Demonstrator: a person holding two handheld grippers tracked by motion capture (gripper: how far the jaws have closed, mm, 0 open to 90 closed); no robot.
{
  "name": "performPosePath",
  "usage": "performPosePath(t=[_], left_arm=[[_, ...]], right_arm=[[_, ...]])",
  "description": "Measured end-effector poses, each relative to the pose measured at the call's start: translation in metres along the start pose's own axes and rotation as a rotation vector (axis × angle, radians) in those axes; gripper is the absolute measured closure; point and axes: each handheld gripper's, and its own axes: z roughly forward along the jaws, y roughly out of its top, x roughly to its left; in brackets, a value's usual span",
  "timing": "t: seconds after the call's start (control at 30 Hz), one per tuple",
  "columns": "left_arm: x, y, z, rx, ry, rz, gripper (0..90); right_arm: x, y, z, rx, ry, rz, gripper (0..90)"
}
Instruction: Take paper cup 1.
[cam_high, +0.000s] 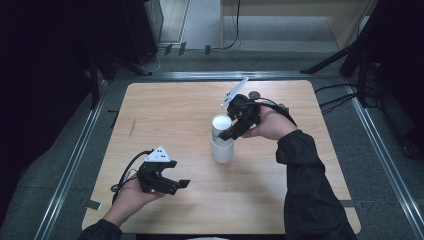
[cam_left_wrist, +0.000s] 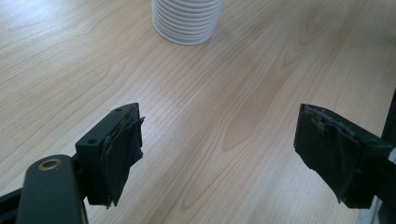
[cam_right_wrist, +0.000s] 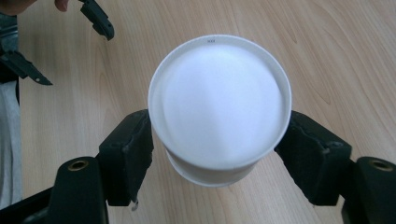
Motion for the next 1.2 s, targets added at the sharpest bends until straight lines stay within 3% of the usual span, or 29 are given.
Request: performPosePath(t=[0.47, 0.67, 1.2], left_arm=[[-0.002, 0.0, 0.002, 0.017, -0.001, 0.019, 15.3], [-0.004, 0.0, 0.003, 0.017, -0.001, 0.024, 15.3], [-0.003, 0.0, 0.004, 0.023, -0.006, 0.026, 15.3]], right_arm=[[0.003, 0.012, 0.009, 0.014, -0.028, -0.022, 31.0], [0.003, 0.013, 0.007, 0.01, -0.026, -0.007, 31.4], [0.011, 0.018, -0.018, -0.05, -0.046, -0.022, 32.2]])
